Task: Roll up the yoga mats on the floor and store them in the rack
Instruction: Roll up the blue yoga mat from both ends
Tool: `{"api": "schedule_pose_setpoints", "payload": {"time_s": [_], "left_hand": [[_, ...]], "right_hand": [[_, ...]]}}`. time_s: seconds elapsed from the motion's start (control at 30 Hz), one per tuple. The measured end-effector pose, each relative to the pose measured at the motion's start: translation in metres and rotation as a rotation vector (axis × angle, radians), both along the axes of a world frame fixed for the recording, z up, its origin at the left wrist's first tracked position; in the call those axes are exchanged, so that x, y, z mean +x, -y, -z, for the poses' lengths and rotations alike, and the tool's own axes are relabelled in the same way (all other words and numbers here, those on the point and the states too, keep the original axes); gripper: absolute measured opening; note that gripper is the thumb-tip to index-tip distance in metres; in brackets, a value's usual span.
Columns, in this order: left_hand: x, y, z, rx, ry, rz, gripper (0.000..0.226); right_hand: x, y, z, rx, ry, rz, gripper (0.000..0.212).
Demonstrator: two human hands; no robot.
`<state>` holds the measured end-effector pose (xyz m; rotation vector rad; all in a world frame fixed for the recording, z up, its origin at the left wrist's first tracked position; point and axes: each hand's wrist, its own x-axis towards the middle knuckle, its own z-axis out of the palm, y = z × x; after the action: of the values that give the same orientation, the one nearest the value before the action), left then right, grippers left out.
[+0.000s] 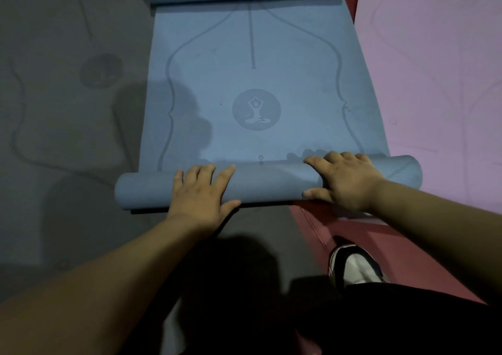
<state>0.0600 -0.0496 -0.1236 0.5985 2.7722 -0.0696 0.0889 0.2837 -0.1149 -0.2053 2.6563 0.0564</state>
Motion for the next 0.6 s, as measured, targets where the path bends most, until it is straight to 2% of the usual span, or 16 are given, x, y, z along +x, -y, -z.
{"api": "schedule_pose_setpoints", "payload": {"time_s": [0.2, 0.3, 0.43, 0.6], "left_hand": [[-0.005, 0.003, 0.004, -0.037, 0.051, -0.003, 0.091], [-0.015, 0.002, 0.0, -0.026, 0.077, 0.004, 0.093], [-0.025, -0.001, -0.001, -0.046, 0.134, 0.003, 0.091], [-0.037, -0.004, -0.005, -0.049, 0.152, -0.002, 0.106]], "right_hand": [[0.024, 0.004, 0.014, -0.027, -0.233, 0.036, 0.087], [0.032, 0.003, 0.019, -0.015, -0.277, 0.038, 0.089], [0.023, 0.0, 0.017, -0.019, -0.251, 0.032, 0.087], [0.002, -0.007, 0.009, -0.02, -0.134, 0.016, 0.092]]}}
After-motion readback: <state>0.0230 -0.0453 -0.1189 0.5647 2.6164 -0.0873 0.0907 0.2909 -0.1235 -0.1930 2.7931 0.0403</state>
